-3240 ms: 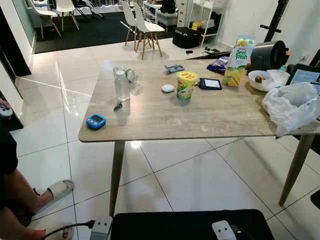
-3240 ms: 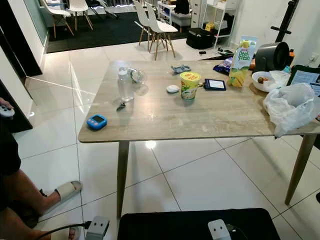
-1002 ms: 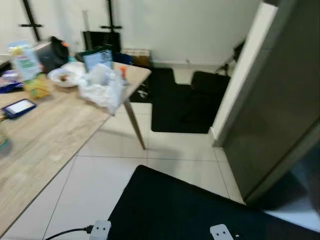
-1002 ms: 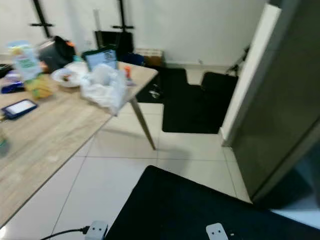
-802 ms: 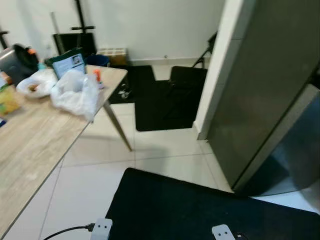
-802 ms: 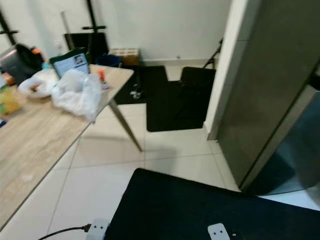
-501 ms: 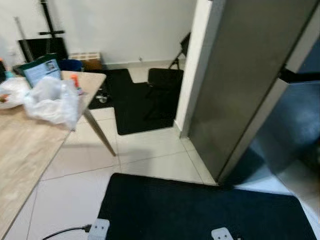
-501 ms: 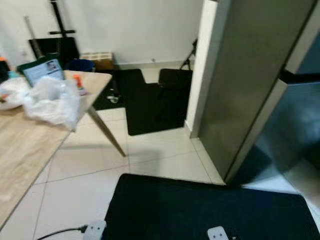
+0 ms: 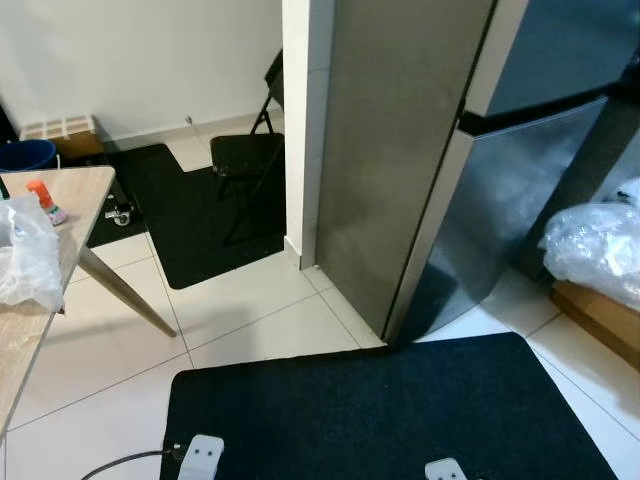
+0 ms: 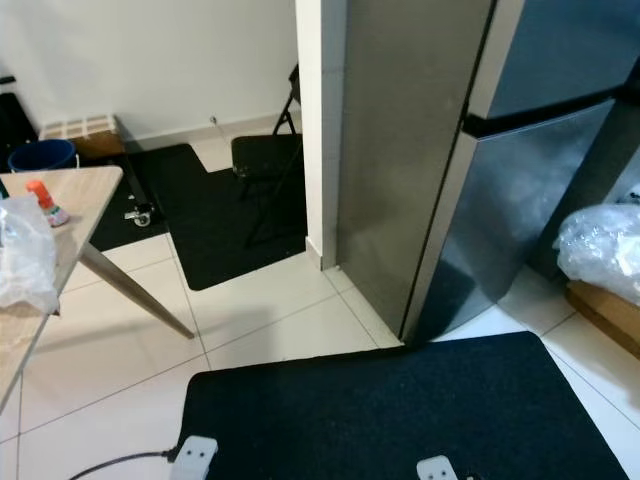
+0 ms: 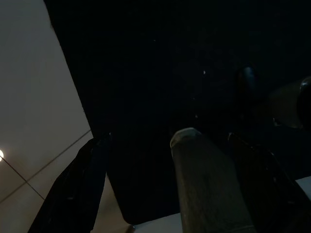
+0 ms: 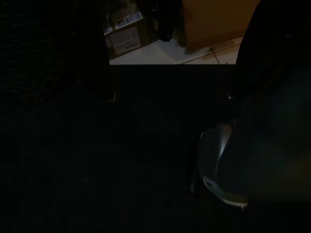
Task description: Restocking fridge
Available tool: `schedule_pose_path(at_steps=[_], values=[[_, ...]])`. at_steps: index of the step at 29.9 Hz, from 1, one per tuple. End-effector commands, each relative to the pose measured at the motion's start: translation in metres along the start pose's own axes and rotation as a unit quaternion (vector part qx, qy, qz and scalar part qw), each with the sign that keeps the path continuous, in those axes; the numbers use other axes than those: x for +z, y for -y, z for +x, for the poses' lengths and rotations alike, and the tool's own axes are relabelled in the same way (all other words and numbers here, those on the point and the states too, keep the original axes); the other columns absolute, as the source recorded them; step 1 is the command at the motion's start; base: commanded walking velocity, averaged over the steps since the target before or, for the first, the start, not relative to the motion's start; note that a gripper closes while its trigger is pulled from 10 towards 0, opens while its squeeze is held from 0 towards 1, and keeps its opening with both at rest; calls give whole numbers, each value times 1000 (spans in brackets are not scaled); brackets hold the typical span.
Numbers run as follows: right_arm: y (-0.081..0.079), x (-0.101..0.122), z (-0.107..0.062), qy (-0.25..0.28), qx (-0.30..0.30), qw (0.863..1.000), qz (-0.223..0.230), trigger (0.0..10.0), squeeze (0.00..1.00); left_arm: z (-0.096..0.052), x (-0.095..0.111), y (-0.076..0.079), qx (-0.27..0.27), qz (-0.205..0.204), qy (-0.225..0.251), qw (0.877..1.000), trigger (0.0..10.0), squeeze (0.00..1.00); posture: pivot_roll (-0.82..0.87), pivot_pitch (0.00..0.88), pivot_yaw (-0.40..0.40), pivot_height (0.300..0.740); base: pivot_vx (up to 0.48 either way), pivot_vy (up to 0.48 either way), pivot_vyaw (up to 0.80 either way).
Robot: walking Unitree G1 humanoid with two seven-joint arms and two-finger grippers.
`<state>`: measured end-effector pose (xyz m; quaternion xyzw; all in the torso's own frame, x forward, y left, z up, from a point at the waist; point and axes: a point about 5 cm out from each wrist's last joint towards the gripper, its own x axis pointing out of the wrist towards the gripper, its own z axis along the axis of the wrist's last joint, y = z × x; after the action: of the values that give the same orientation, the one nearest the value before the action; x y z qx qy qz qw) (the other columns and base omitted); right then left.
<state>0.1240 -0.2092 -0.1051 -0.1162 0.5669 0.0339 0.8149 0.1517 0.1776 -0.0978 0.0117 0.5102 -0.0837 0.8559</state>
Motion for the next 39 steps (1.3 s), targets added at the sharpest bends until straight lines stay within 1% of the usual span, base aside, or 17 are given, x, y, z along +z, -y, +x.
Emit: schedule_pose_path(at_steps=[1,8,12,14,29,39], values=[[-1,3,0,6,1,1000,-4,10000,0,-2,-7,-3,5,3,-10,1000,10000,0,28,0,27,740,0,0,0],[-1,3,0,8,4,1000,1,10000,0,-2,-8,-2,4,0,-12,1000,10000,0,25,0,25,740,0,0,0],[-2,3,0,8,7,1000,1,10000,0,-2,-11,-3,7,15,-23,1000,10000,0,24,0,20,740,0,0,0],[-2,2,0,8,8,1000,-1,10000,0,-2,-12,-3,7,15,-24,1000,10000,0,24,0,18,740,0,0,0],[-1,2,0,10,7,1000,-2,10000,0,-2,-14,-1,5,22,-27,999,10000,0,25,0,12,740,293,0,0],[-3,2,0,10,9,1000,-2,10000,0,-3,-15,-2,6,25,-30,999,10000,0,28,0,17,740,301,0,0]])
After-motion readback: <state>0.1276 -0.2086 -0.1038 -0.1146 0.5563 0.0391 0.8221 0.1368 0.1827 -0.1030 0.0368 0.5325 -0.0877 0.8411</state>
